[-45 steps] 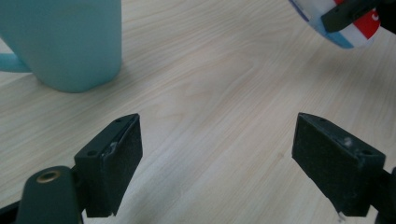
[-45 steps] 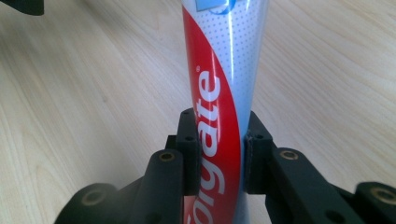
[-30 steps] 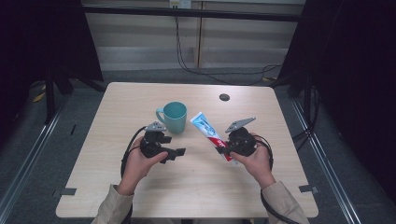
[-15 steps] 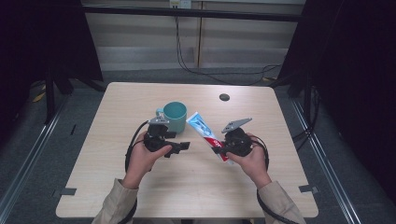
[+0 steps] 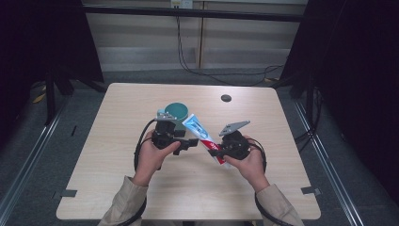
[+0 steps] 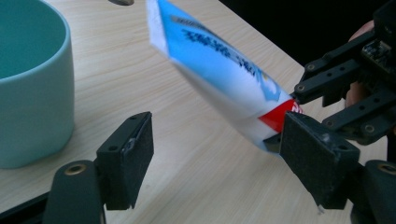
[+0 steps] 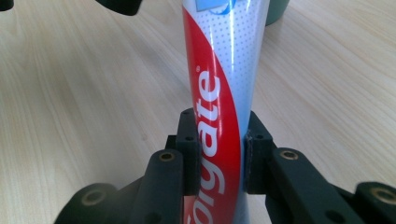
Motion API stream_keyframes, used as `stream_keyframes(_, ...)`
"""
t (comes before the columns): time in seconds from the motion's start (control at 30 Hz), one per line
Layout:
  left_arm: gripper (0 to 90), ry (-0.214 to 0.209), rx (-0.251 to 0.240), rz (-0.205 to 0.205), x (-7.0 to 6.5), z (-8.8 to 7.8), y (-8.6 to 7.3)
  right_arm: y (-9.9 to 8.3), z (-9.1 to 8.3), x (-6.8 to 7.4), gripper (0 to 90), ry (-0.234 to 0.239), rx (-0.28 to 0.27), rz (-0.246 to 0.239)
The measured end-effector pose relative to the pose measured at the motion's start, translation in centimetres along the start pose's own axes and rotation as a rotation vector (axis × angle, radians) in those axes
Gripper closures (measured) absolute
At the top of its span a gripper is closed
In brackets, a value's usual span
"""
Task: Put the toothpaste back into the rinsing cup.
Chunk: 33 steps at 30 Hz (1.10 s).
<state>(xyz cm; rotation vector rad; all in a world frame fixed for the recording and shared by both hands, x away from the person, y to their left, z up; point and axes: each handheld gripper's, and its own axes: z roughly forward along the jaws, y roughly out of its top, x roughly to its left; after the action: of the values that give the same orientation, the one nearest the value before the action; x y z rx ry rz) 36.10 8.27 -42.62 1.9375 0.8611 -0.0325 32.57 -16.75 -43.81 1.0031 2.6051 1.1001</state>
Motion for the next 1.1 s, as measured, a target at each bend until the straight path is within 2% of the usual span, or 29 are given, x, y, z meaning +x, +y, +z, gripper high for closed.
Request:
stream_keyframes(0.23, 31.1, 0.006, 0.001, -0.009, -0.2, 0.0, 0.4, 0.1, 0.6, 0.3, 73.2, 0.004, -0.003, -0.01)
stream_keyframes(0.37, 32.1, -0.001, -0.009, -0.036, -0.1, 0.1, 0.4, 0.2, 0.7, 0.4, 73.2, 0.01, -0.008, -0.004)
stream_keyframes(0.5, 34.5, 0.001, -0.017, -0.04, -0.2, 0.2, 0.5, 0.3, 0.8, 0.5, 73.1, 0.013, -0.008, -0.017)
stream_keyframes(0.6, 35.4, -0.008, -0.027, -0.058, -0.2, 0.2, 0.6, 0.2, 1.0, 0.6, 73.1, 0.019, -0.012, -0.013)
stream_keyframes(0.83, 43.3, 0.003, -0.041, -0.08, 0.0, -0.1, 0.6, 0.5, 1.2, 1.0, 73.0, 0.025, -0.027, -0.018)
stream_keyframes(1.1, 44.3, -0.005, -0.045, -0.114, 0.2, -0.4, 0.6, 0.6, 1.4, 1.2, 72.9, 0.029, -0.048, -0.017)
